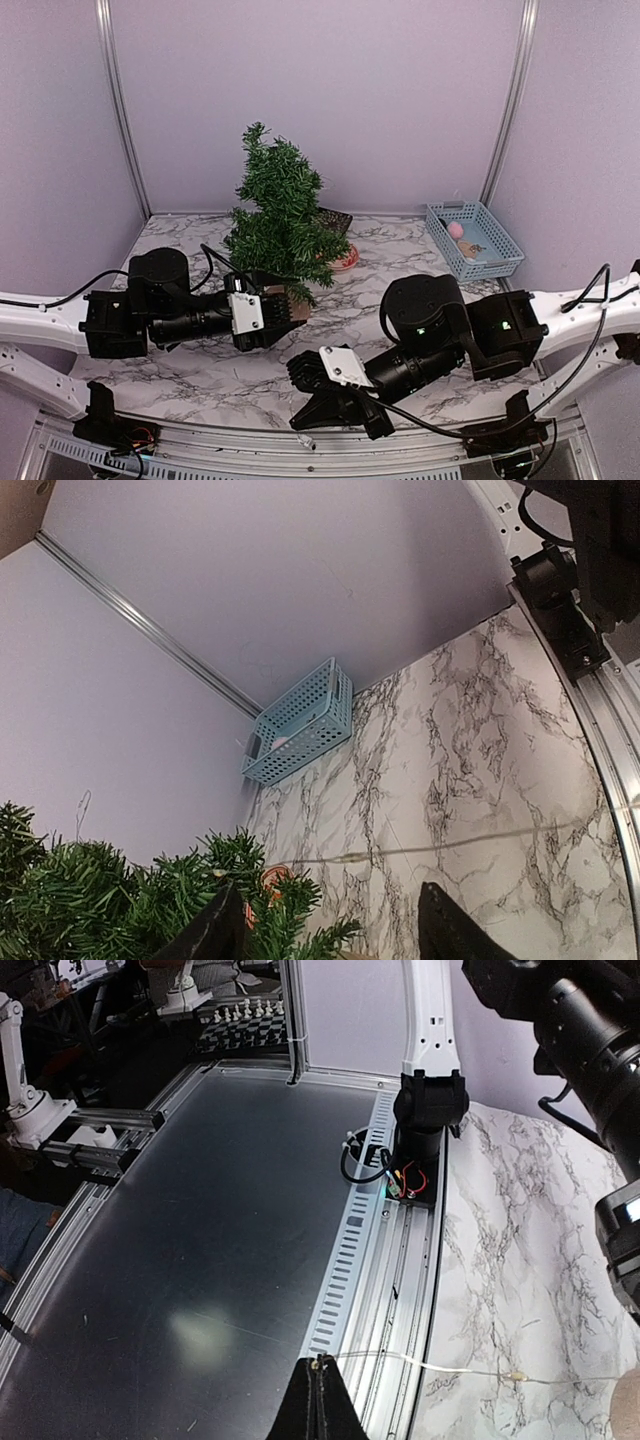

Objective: Decorate the small christmas tree

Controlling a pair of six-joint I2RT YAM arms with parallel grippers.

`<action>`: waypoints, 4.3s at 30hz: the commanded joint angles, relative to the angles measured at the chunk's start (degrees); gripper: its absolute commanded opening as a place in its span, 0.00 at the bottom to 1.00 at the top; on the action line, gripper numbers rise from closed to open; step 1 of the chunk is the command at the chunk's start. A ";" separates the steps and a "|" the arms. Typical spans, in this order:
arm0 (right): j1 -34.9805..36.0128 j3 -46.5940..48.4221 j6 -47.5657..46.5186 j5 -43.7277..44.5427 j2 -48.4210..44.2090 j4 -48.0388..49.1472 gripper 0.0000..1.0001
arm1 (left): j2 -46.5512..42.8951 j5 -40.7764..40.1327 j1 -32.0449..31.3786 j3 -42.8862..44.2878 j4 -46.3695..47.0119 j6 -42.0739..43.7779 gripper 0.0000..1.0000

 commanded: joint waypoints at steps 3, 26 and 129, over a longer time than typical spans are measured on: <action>1.90 3.89 -1.15 1.89 -2.53 -1.73 0.00 | -2.30 -1.34 -0.37 -4.23 9.34 -1.52 0.62; 10.10 3.62 -0.57 12.35 -10.42 -5.26 0.00 | 1.22 -6.17 3.62 -6.79 22.65 -5.13 0.60; -28.05 43.17 -53.38 36.94 20.53 16.46 0.00 | -6.64 -16.84 17.83 -7.32 26.68 -35.27 0.00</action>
